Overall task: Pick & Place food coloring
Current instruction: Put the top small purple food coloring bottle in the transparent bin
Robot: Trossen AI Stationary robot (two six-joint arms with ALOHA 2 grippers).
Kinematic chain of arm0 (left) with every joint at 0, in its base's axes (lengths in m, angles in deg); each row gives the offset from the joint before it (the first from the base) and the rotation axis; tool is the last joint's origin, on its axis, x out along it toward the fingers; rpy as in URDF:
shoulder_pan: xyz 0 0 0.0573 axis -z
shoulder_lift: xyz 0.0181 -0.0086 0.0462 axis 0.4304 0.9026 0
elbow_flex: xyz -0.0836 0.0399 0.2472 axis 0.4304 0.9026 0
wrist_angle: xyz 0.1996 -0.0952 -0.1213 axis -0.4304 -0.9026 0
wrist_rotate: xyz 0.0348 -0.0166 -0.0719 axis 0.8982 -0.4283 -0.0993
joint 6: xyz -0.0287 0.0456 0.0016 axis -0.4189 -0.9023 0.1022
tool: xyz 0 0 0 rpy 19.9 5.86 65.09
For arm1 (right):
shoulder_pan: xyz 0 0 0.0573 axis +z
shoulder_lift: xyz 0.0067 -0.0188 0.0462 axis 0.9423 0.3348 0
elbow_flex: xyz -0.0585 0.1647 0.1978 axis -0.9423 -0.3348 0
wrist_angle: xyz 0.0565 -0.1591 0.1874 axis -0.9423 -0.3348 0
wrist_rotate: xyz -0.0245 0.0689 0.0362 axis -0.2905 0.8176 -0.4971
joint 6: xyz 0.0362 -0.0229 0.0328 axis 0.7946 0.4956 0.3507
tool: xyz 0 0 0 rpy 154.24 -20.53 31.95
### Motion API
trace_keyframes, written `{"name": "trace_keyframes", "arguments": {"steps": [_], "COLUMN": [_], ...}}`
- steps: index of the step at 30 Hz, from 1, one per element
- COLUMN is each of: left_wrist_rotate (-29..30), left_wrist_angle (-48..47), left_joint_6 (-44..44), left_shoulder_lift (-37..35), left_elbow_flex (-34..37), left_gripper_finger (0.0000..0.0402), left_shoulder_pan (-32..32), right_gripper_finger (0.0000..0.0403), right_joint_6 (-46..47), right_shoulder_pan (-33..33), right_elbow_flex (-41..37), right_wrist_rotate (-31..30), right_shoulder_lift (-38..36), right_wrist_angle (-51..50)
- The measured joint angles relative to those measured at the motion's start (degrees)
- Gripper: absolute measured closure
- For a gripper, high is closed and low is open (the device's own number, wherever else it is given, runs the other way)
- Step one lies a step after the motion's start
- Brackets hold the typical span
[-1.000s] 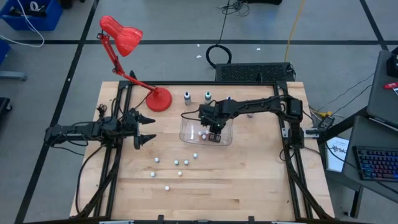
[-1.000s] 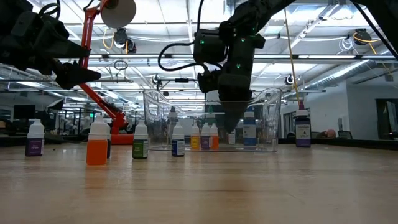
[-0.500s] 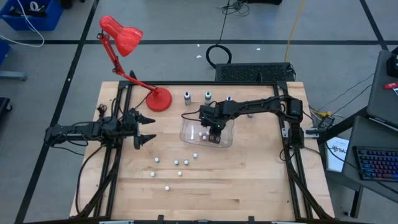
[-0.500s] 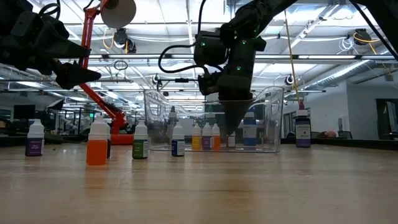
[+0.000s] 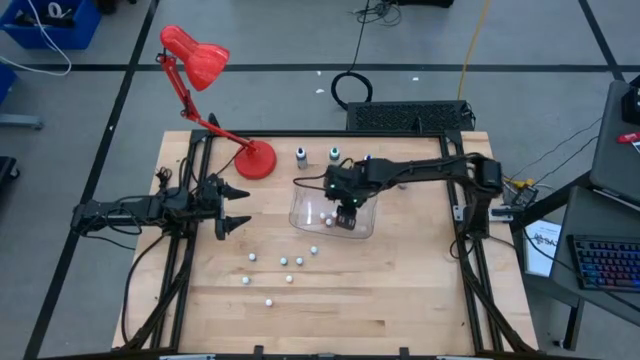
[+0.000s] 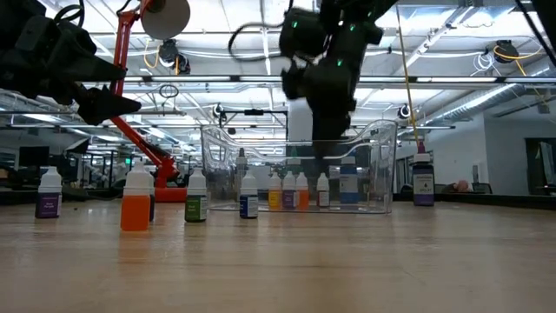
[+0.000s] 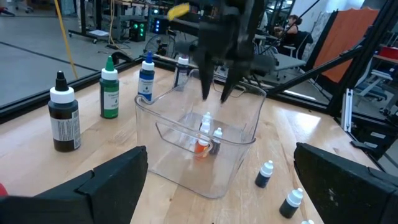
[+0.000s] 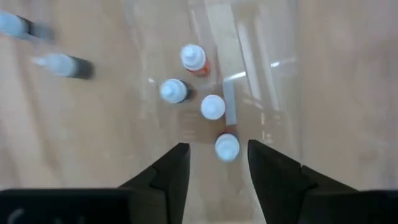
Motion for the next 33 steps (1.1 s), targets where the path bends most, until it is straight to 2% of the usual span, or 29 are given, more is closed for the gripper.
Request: {"name": "trace_keyframes", "arguments": {"steps": [5, 9, 12, 15, 19, 22, 26, 33], "left_wrist_rotate": [0.0, 0.0, 0.0, 0.0, 0.0, 0.0, 0.0, 0.0], "left_wrist_angle": [0.0, 0.0, 0.0, 0.0, 0.0, 0.0, 0.0, 0.0], "left_joint_6": [0.0, 0.0, 0.0, 0.0, 0.0, 0.0, 0.0, 0.0], "left_shoulder_lift": [0.0, 0.0, 0.0, 0.0, 0.0, 0.0, 0.0, 0.0], "left_elbow_flex": [0.0, 0.0, 0.0, 0.0, 0.0, 0.0, 0.0, 0.0], "left_gripper_finger": [0.0002, 0.0002, 0.0002, 0.0002, 0.0002, 0.0002, 0.0002, 0.0002], "left_shoulder_pan": [0.0, 0.0, 0.0, 0.0, 0.0, 0.0, 0.0, 0.0], "right_gripper_finger": [0.0259, 0.0259, 0.0259, 0.0259, 0.0259, 0.0259, 0.0259, 0.0259], "right_joint_6": [3.2, 6.4, 9.3, 14.0, 13.6, 6.7, -0.2, -3.9], "right_shoulder_pan": [1.7, 5.6, 9.3, 12.3, 13.3, 11.7, 8.7, 5.7], "right_elbow_flex": [0.0, -4.8, -14.6, -27.9, -47.3, -58.9, -68.4, -77.6], "right_wrist_rotate": [-0.7, -10.7, -20.3, -28.9, -34.5, -31.7, -24.6, -22.3], "right_shoulder_lift": [-9.1, -20.2, -31.7, -45.5, -63.9, -74.1, -82.0, -90.0], "right_wrist_angle": [-7.8, -9.9, -6.1, -0.8, 14.4, 27.5, 38.9, 46.1]}}
